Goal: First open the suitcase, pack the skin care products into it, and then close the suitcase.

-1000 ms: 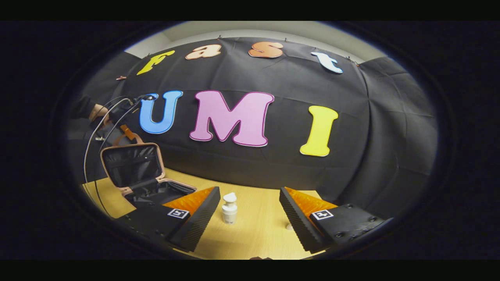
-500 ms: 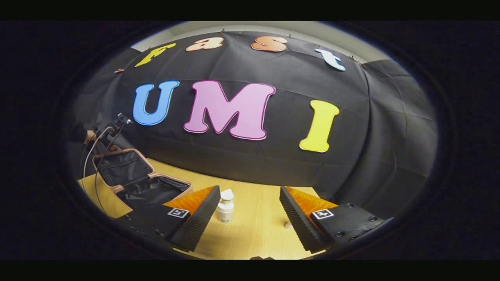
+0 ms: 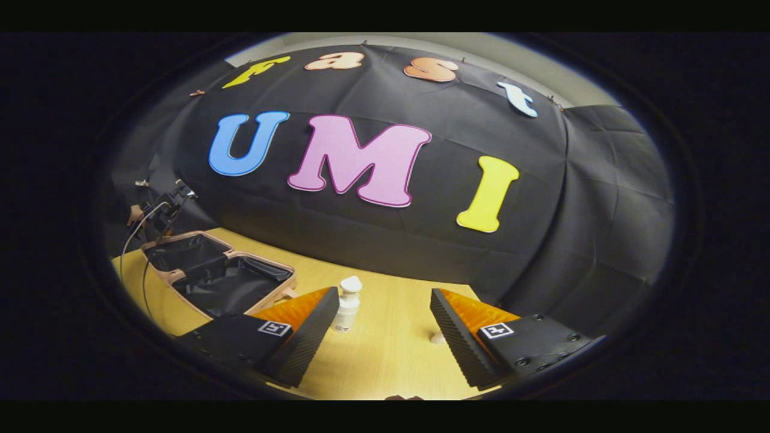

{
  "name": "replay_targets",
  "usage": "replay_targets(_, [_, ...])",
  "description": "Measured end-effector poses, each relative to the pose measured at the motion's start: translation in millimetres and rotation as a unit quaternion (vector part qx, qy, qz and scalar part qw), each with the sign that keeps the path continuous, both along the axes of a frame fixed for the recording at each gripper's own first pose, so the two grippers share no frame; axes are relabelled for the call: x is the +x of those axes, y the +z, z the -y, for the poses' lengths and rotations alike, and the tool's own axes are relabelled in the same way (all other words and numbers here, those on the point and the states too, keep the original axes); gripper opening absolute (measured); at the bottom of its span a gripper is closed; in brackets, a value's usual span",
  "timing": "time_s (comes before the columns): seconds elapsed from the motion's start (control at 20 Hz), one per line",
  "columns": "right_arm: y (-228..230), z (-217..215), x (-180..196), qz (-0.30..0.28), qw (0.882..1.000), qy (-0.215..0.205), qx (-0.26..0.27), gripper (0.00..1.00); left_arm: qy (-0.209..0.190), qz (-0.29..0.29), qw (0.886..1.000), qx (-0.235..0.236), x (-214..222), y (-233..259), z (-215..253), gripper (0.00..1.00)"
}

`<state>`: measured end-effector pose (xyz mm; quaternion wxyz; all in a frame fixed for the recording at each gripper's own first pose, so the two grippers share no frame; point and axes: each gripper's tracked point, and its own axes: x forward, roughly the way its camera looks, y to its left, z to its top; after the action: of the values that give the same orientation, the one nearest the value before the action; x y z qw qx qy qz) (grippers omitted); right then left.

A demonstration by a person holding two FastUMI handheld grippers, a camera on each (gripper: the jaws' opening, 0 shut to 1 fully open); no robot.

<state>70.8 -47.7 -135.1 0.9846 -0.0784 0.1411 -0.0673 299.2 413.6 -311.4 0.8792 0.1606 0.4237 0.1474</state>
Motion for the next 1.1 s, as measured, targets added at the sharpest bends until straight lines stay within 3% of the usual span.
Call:
replay_targets(0.05, [10, 0, -4, 0.009, 1.000, -0.010, 0.001, 0.97, -0.012, 0.023, 1.000, 0.002, -2, 20, 7, 0.61])
replay_targets(0.1, [22, -1, -9, 0.021, 1.000, -0.020, 0.000, 0.96, -0.026, 0.049, 0.998, 0.005, -4, 43, 14, 0.87])
replay_targets(0.15, [34, -1, -15, 0.031, 0.999, -0.030, -0.006, 0.97, -0.040, 0.079, 0.996, 0.008, -1, 70, 25, 0.99])
replay_targets(0.3, [67, 0, -34, 0.065, 0.996, -0.052, -0.022, 0.97, -0.078, 0.152, 0.985, -0.014, -12, 134, 78, 0.98])
replay_targets(0.45, [78, 4, -54, 0.080, 0.994, -0.066, -0.027, 0.97, -0.125, 0.217, 0.966, -0.066, -25, 183, 158, 0.97])
replay_targets(0.55, [77, 9, -65, 0.082, 0.994, -0.068, -0.025, 0.97, -0.162, 0.252, 0.947, -0.115, -48, 199, 221, 0.97])
replay_targets(0.65, [68, 20, -72, 0.081, 0.994, -0.075, -0.012, 0.97, -0.198, 0.291, 0.921, -0.168, -64, 214, 290, 0.98])
replay_targets(0.9, [41, 51, -70, 0.069, 0.995, -0.062, -0.020, 0.97, -0.231, 0.317, 0.888, -0.239, -90, 192, 439, 0.98])
replay_targets(1.1, [1, 77, -53, 0.043, 0.998, -0.045, -0.001, 0.97, -0.278, 0.316, 0.869, -0.260, -99, 151, 549, 0.98])
